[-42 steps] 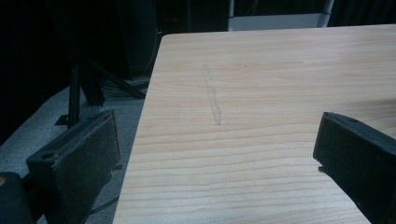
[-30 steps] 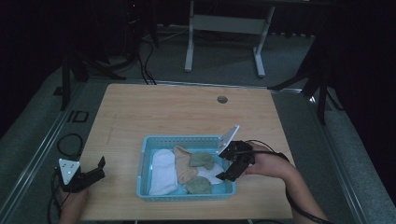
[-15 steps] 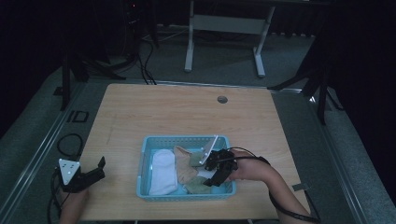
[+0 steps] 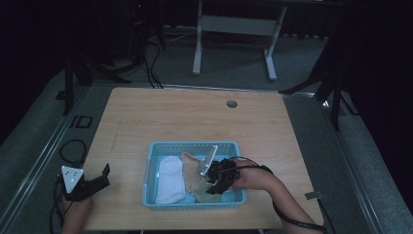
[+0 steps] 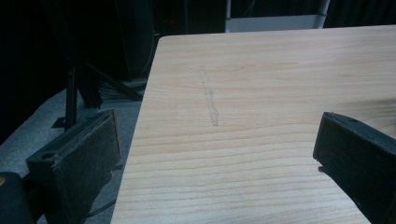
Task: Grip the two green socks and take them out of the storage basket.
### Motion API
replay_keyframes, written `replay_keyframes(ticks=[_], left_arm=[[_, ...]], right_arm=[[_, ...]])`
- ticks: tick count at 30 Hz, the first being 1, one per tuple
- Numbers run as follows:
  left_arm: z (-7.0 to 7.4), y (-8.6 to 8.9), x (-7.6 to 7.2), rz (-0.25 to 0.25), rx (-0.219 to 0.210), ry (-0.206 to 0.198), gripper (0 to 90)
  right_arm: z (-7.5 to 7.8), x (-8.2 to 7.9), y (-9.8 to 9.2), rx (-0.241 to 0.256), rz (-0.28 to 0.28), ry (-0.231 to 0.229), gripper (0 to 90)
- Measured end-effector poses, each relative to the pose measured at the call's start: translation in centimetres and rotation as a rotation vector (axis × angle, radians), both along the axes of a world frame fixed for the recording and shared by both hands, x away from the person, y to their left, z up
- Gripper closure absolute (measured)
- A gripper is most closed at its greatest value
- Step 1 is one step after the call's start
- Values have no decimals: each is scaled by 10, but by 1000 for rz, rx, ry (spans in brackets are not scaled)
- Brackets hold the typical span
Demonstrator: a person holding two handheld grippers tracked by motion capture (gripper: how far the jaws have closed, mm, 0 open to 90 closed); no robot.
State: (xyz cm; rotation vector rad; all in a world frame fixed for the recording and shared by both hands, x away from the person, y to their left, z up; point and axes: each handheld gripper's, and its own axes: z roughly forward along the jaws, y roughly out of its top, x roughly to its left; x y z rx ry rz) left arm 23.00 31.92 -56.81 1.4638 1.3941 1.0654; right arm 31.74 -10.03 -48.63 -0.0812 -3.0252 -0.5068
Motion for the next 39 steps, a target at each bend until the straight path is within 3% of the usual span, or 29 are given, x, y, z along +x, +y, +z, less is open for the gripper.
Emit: replay_keyframes(ticks=[7, 10, 15, 24, 39], left_arm=[[0, 0, 0, 2, 0, 1, 4], [0, 0, 0, 4, 2, 2, 3], [0, 0, 0, 6, 2, 3, 3], [0, 0, 0, 8, 1, -1, 3], [0, 0, 0, 9, 2, 2, 3]], right_arm=[[-9, 0, 3, -45, 17, 11, 626], [-12, -2, 4, -60, 40, -6, 748], [-6, -4, 6, -65, 61, -23, 786], [20, -11, 5, -29, 82, -58, 791], [68, -4, -13, 42, 20, -129, 790]])
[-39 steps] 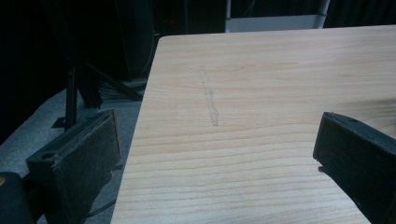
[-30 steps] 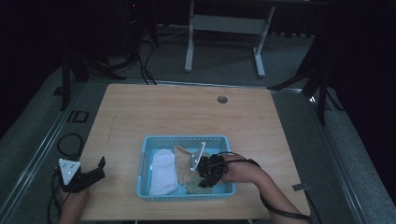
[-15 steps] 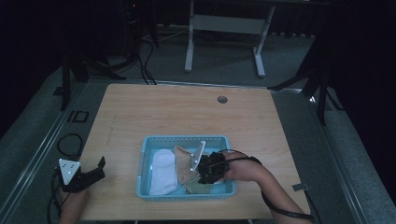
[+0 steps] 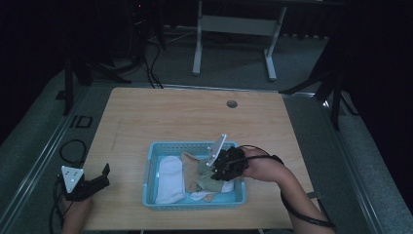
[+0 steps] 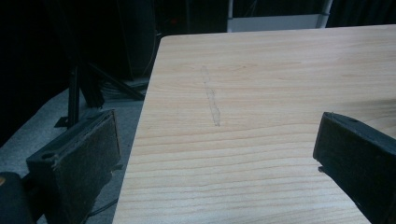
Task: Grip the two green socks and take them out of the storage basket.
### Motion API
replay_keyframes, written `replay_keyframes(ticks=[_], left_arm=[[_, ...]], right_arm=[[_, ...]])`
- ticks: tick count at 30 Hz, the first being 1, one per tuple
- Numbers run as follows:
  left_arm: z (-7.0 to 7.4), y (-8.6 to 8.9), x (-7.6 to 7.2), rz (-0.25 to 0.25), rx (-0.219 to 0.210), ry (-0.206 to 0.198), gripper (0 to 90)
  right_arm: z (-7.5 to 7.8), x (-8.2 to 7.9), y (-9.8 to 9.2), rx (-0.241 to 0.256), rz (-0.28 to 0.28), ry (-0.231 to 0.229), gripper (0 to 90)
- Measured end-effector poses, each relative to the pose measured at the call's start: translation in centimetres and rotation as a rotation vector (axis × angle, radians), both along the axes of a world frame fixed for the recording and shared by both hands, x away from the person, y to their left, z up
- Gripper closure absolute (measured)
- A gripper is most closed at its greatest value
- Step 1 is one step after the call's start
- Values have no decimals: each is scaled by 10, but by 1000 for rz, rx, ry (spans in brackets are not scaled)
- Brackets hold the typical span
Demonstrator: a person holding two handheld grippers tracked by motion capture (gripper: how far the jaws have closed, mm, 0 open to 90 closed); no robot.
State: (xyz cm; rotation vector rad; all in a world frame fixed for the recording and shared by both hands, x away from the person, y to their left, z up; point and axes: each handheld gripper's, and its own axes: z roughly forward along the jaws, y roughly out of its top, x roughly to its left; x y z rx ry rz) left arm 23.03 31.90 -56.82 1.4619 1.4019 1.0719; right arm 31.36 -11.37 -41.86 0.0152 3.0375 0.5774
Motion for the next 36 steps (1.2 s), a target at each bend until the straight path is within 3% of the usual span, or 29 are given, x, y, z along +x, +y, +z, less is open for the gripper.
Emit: replay_keyframes(ticks=[5, 16, 17, 23, 26, 29, 36], left_arm=[[0, 0, 0, 0, 0, 0, 3], [0, 0, 0, 2, 2, 3, 3], [0, 0, 0, 1, 1, 3, 3], [0, 0, 0, 4, 3, 5, 3], [0, 0, 0, 4, 3, 5, 3], [0, 0, 0, 3, 3, 4, 3], [0, 0, 0, 4, 4, 5, 3]], right_arm=[[8, 3, -7, 8, -24, -19, 791], [32, 11, -41, 78, -101, -51, 791], [41, 12, -52, 103, -122, -65, 791], [57, 15, -80, 141, -187, -95, 790], [60, 15, -89, 151, -204, -101, 791], [60, 18, -109, 168, -261, -106, 791], [50, 23, -141, 171, -347, -108, 791]])
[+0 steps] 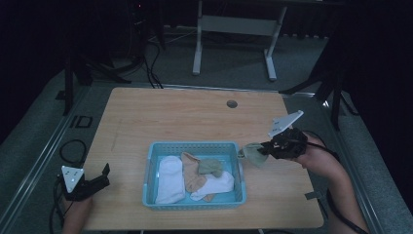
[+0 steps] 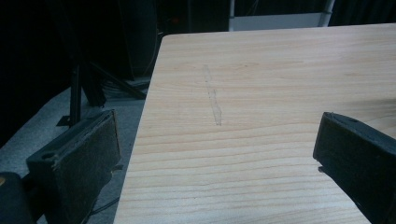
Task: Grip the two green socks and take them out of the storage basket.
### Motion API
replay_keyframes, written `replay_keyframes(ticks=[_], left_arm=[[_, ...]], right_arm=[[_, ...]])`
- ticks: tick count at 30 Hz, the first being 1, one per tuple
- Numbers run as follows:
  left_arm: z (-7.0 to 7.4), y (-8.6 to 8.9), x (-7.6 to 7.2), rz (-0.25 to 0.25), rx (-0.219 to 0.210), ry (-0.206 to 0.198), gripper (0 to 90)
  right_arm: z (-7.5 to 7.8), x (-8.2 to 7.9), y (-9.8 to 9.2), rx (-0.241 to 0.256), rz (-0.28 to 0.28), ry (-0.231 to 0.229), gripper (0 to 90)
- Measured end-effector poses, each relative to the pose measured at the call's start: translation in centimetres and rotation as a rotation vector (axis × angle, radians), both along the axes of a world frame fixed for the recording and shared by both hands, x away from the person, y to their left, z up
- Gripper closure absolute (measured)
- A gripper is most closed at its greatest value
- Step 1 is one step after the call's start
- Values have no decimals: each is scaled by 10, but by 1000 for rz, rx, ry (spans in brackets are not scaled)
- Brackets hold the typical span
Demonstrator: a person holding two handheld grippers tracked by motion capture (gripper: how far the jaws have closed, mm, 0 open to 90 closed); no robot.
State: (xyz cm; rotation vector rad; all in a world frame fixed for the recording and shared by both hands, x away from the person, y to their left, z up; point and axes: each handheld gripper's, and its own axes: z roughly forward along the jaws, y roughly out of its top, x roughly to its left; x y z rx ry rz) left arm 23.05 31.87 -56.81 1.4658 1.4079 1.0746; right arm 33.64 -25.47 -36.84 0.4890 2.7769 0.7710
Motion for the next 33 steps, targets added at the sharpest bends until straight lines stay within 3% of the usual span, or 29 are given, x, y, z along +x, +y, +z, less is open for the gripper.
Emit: replay_keyframes(ticks=[8, 15, 33], left_arm=[[0, 0, 0, 0, 0, 0, 3], [0, 0, 0, 0, -1, 2, 3], [0, 0, 0, 2, 0, 3, 3]], right_arm=[[-25, 8, -26, 18, -91, 34, 790], [-50, 10, -44, 49, -133, 70, 790], [-117, 10, -60, 100, -219, 153, 789]])
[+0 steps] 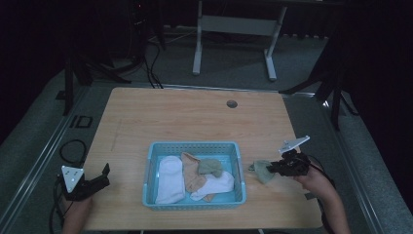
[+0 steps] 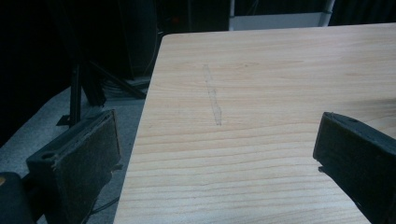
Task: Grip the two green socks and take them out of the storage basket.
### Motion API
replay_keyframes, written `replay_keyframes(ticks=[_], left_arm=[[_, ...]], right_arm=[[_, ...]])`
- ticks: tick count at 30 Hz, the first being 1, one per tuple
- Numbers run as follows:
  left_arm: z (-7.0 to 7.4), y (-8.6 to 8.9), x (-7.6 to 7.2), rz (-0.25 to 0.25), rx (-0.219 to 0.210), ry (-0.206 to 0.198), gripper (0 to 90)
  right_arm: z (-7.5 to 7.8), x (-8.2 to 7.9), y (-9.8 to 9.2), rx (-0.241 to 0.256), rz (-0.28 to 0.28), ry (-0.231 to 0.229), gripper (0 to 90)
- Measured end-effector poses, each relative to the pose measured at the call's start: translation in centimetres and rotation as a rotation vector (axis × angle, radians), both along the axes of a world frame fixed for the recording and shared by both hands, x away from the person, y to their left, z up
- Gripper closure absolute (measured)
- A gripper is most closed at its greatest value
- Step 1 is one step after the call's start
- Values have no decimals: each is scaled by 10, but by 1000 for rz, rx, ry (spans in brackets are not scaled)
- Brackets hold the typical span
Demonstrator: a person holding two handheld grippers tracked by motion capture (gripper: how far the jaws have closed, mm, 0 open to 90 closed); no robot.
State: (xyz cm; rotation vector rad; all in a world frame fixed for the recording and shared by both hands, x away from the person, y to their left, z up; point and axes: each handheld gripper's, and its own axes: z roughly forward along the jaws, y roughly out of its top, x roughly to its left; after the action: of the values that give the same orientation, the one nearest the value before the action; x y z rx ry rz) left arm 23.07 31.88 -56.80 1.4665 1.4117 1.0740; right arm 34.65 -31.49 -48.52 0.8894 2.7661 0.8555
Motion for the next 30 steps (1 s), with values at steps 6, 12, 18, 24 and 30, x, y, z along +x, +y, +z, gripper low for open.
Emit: replay_keyframes(ticks=[6, 12, 18, 24, 30], left_arm=[[0, 0, 0, -1, 0, -2, 3], [0, 0, 0, -1, 1, -2, 3], [0, 0, 0, 0, 1, -2, 3], [0, 0, 0, 1, 2, -2, 3], [0, 0, 0, 0, 2, 0, 3]], right_arm=[[-20, 1, 0, 24, -23, 31, 787], [-33, 1, 1, 23, -37, 45, 786], [-37, 3, 1, 18, -48, 50, 783], [-38, 4, 1, 2, -56, 52, 652], [-16, 1, -1, 17, -73, 3, 516]])
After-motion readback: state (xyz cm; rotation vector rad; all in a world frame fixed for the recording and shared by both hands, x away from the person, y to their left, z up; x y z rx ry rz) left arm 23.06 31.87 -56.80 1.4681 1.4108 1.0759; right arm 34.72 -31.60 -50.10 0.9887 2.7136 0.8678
